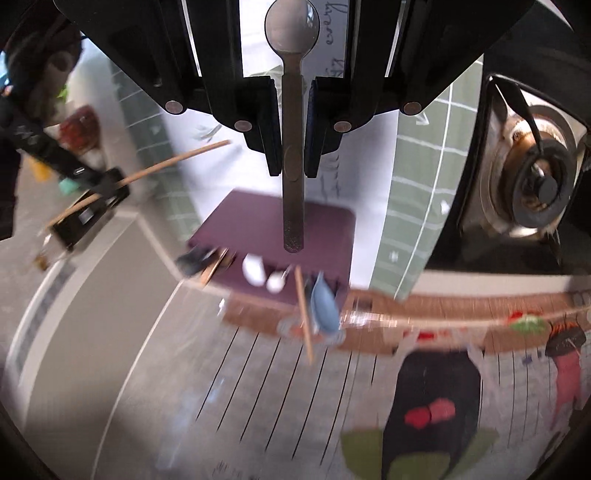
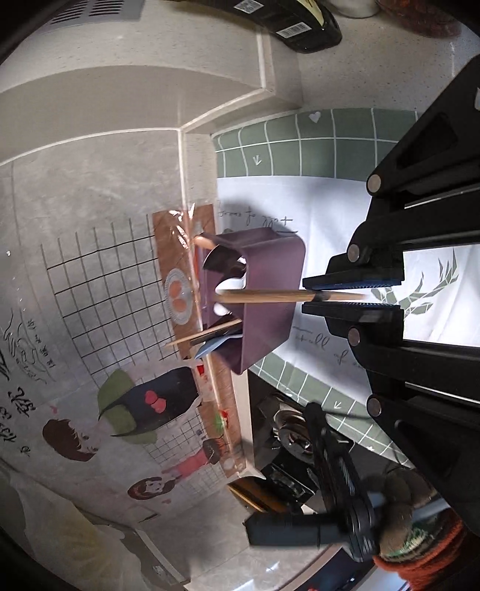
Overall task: Organize utensils
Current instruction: 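Hold both utensils over the caddy and open both grippers to drop them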
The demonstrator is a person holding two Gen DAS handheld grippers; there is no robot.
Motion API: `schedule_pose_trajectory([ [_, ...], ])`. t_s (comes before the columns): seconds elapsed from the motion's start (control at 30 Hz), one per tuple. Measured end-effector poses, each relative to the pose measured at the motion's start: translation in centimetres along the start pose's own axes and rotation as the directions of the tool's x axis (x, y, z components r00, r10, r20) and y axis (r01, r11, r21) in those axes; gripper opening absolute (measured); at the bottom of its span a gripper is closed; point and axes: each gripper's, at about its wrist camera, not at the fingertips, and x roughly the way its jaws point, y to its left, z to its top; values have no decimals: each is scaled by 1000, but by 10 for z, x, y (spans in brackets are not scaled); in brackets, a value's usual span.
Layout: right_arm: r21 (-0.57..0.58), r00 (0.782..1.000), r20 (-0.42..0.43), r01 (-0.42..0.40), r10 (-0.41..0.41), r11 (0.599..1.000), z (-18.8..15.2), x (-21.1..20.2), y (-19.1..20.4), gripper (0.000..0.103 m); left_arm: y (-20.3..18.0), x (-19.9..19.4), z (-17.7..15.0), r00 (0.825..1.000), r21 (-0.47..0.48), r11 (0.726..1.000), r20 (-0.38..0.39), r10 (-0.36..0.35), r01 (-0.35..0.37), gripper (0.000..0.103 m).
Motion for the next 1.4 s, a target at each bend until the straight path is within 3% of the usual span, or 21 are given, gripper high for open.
schedule_pose_trajectory([
  [0.13,-19,1000,8,-2,2,1000,8,-3,13,6,-4,-29,21,994,26,1000,105,-13,11,12],
  [0.27,-50,1000,15,-10,10,999,36,-6,27,6,-23,-53,72,970,70,996,237,-61,46,12],
  [0.37,-103,997,72,15,-7,995,71,-21,43,6,-46,-85,115,904,136,989,414,-105,52,12],
  [0.4,-125,994,111,26,-12,992,86,-31,50,6,-52,-94,126,873,151,987,474,-115,48,12],
  [0.5,-184,979,201,62,-24,981,125,-55,67,6,-54,-94,153,811,146,987,568,-140,68,12],
  [0.6,-208,974,222,93,-46,974,153,-56,71,6,-42,-68,163,800,96,989,582,-144,108,12],
  [0.73,-218,984,164,104,-69,970,160,-25,58,6,-27,-21,151,804,45,995,587,-96,85,12],
  [0.87,-193,994,74,99,-86,976,154,16,37,6,-18,31,145,848,8,998,526,-61,66,12],
  [0.93,-186,995,35,98,-93,978,149,35,28,6,-15,49,142,861,-3,999,507,-45,54,12],
  [1.13,-179,989,-122,62,-85,982,131,85,13,8,1,91,118,919,-43,999,395,-12,31,14],
  [1.2,-152,980,-191,29,-58,988,124,104,10,10,7,96,113,935,-59,997,353,-16,39,18],
  [1.23,-149,976,-209,26,-57,989,121,111,9,19,8,95,112,940,-65,997,341,-14,39,24],
  [1.27,-150,974,-218,33,-65,988,116,116,8,27,11,89,110,941,-70,996,339,-20,47,29],
  [1.4,-135,979,-182,62,-86,989,104,104,10,27,14,39,102,934,-84,994,355,-29,63,41],
])
